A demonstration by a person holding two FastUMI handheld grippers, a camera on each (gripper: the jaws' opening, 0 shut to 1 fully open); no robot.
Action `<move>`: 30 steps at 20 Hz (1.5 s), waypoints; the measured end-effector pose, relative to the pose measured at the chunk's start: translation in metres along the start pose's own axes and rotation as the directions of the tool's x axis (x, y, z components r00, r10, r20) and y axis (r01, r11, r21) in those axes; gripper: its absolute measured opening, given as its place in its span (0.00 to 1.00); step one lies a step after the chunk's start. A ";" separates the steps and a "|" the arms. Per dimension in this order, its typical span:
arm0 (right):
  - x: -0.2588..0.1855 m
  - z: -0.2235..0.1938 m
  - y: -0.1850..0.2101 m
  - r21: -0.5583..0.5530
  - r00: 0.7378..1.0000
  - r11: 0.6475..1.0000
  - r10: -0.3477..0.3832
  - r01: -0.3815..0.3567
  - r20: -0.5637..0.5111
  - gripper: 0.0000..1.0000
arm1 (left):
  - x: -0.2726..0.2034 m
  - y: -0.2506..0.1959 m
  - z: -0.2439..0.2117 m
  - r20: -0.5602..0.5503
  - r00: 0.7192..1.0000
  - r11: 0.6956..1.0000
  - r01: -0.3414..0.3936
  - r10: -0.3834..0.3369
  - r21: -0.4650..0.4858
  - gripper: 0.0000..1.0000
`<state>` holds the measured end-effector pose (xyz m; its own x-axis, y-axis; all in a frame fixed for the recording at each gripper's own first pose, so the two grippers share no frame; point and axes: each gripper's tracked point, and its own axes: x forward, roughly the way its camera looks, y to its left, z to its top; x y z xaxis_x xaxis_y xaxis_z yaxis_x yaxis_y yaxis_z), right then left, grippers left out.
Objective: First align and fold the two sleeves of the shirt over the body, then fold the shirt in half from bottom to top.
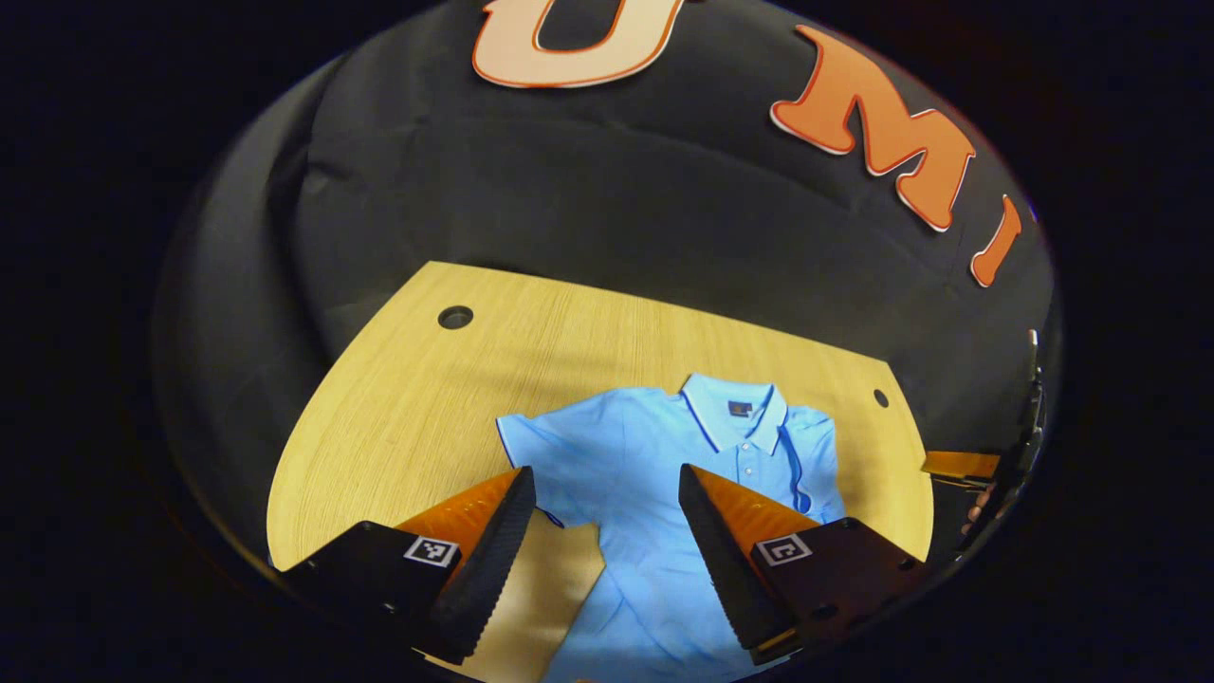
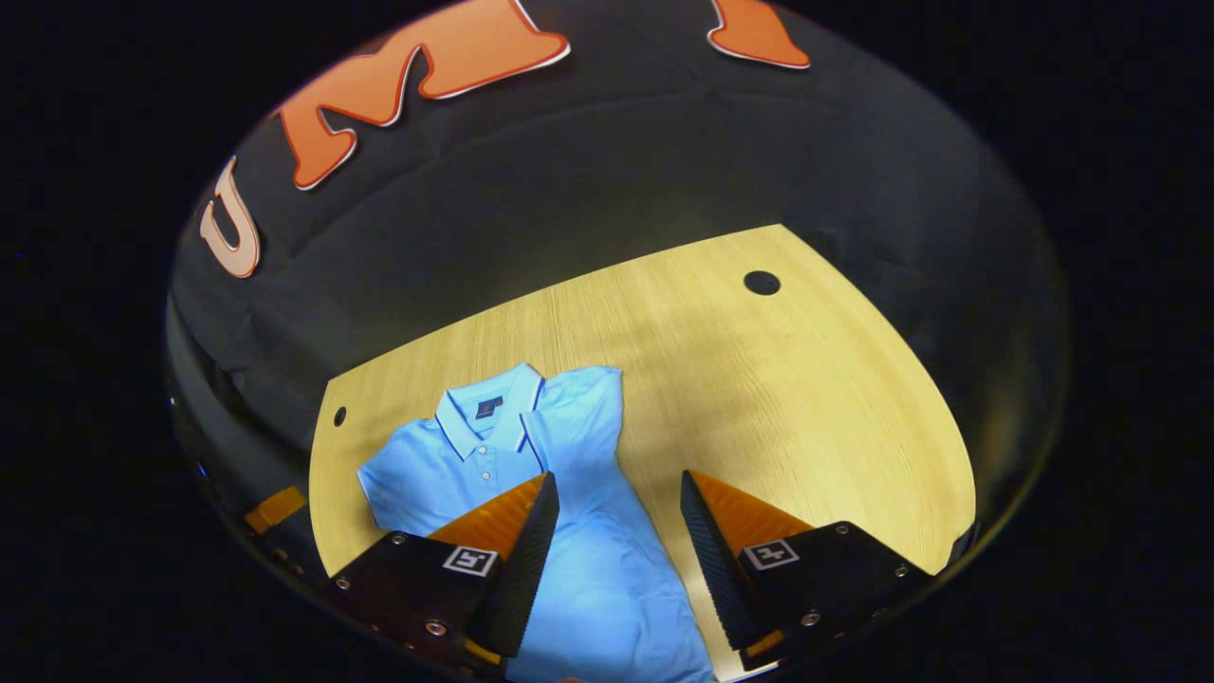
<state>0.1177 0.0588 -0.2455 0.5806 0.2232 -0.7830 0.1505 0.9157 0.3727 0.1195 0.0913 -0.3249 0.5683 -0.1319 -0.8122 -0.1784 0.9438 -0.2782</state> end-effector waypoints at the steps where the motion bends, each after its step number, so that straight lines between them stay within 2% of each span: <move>1: -0.009 -0.002 -0.003 0.013 1.000 1.000 -0.007 0.007 0.019 0.79 | 0.009 0.005 -0.003 -0.032 0.999 1.000 0.003 -0.002 0.011 0.98; 3: -0.027 -0.006 -0.011 0.034 0.998 0.999 -0.028 0.026 0.060 0.79 | 0.032 0.008 -0.012 -0.101 0.995 1.000 0.009 -0.007 0.023 0.99; 4: -0.035 -0.010 -0.014 0.044 0.996 0.998 -0.039 0.036 0.077 0.70 | 0.042 0.011 -0.017 -0.147 0.989 1.000 0.013 -0.011 0.017 0.98; 5: -0.042 -0.013 -0.017 0.056 0.995 0.997 -0.052 0.047 0.089 0.83 | 0.051 0.015 -0.025 -0.197 0.980 1.000 0.009 -0.009 0.000 0.99; 8: -0.060 -0.027 -0.024 0.080 0.992 0.995 -0.068 0.059 0.107 0.86 | 0.078 0.029 -0.039 -0.296 0.955 0.998 -0.022 0.004 -0.055 0.99; 13: -0.082 -0.026 -0.028 0.036 0.979 0.997 -0.079 0.073 0.187 0.87 | 0.110 0.051 -0.054 -0.369 0.925 0.994 -0.105 0.092 -0.014 0.98; 16: -0.090 -0.027 -0.024 0.004 0.974 0.998 -0.066 0.066 0.217 0.87 | 0.119 0.051 -0.062 -0.416 0.904 0.992 -0.124 0.096 -0.040 0.96; 17: -0.091 -0.028 -0.023 0.001 0.973 0.998 -0.060 0.061 0.222 0.87 | 0.123 0.054 -0.064 -0.418 0.901 0.989 -0.142 0.113 -0.041 0.99; 19: -0.095 -0.032 -0.024 0.008 0.972 0.999 -0.048 0.048 0.229 0.87 | 0.127 0.057 -0.065 -0.429 0.895 0.985 -0.163 0.126 -0.050 0.96; 20: -0.098 -0.034 -0.025 0.015 0.971 0.999 -0.045 0.042 0.236 0.87 | 0.127 0.062 -0.063 -0.431 0.889 0.981 -0.189 0.156 -0.034 0.95; 21: -0.099 -0.035 -0.028 0.024 0.970 0.999 -0.051 0.047 0.237 0.87 | 0.129 0.066 -0.064 -0.430 0.886 0.979 -0.201 0.172 -0.023 0.91; 23: -0.106 -0.039 -0.033 0.039 0.968 0.998 -0.062 0.054 0.242 0.87 | 0.129 0.066 -0.065 -0.438 0.879 0.977 -0.211 0.189 -0.003 0.70; 24: -0.111 -0.040 -0.036 0.046 0.966 0.997 -0.067 0.057 0.251 0.87 | 0.137 0.068 -0.067 -0.431 0.883 0.978 -0.209 0.189 0.000 0.70; 26: -0.120 -0.040 -0.040 0.062 0.962 0.996 -0.074 0.060 0.264 0.87 | 0.132 0.062 -0.062 -0.432 0.881 0.976 -0.215 0.192 -0.006 0.42; 27: -0.123 -0.039 -0.041 0.068 0.959 0.996 -0.076 0.060 0.271 0.87 | 0.132 0.058 -0.058 -0.415 0.892 0.978 -0.207 0.179 -0.022 0.28; 28: -0.127 -0.040 -0.044 0.073 0.956 0.995 -0.084 0.066 0.279 0.87 | 0.136 0.054 -0.065 -0.434 0.885 0.980 -0.196 0.170 -0.016 0.18; 29: -0.131 -0.039 -0.046 0.071 0.954 0.995 -0.085 0.067 0.288 0.87 | 0.131 0.048 -0.061 -0.418 0.898 0.987 -0.160 0.137 -0.022 0.09; 30: -0.133 -0.039 -0.048 0.070 0.952 0.995 -0.092 0.075 0.291 0.87 | 0.131 0.042 -0.056 -0.408 0.905 0.990 -0.141 0.116 -0.031 0.09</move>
<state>0.0015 -0.0019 -0.1787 0.7719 0.0312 -0.6349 0.2492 0.9040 0.3473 0.1410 0.0964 -0.4715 0.1657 -0.1338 -0.9771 -0.2811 0.9433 -0.1768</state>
